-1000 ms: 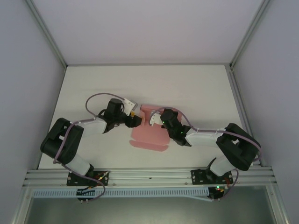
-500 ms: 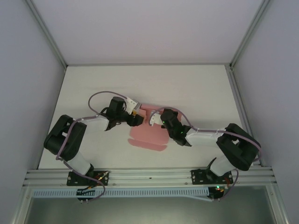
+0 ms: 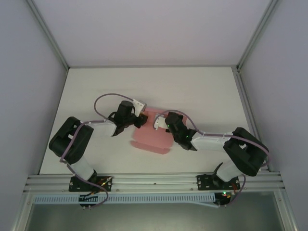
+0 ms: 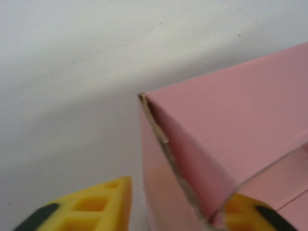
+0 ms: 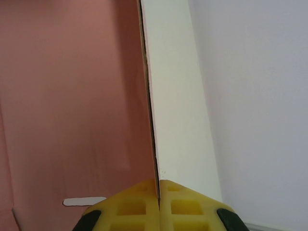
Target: Assemble paper box
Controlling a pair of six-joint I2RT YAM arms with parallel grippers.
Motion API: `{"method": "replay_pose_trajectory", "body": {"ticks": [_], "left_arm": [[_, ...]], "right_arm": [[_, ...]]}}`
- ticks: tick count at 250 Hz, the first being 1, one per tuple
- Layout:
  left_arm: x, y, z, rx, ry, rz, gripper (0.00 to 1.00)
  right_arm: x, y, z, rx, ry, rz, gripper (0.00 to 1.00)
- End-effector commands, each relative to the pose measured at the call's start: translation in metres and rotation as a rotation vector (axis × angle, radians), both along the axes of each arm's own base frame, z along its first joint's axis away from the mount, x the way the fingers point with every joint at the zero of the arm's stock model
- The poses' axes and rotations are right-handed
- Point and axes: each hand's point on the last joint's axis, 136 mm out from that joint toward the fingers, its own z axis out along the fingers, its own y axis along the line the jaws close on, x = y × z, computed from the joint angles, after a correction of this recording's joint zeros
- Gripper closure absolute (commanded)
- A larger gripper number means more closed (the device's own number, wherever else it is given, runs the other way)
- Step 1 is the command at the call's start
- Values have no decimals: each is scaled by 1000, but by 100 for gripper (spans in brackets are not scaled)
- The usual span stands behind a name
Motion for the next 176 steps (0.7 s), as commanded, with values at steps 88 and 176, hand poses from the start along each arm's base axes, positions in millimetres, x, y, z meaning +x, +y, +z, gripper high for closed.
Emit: {"method": "replay_pose_trajectory", "body": {"ticks": [88,176], "left_arm": [[26,101,-20,395,-182,593,100],[28,92,-18,427,-225,631,100]], "right_arm": [[-5,-8,6,9,13,-42,100],[-4,-6,11,54,15,-59,100]]}}
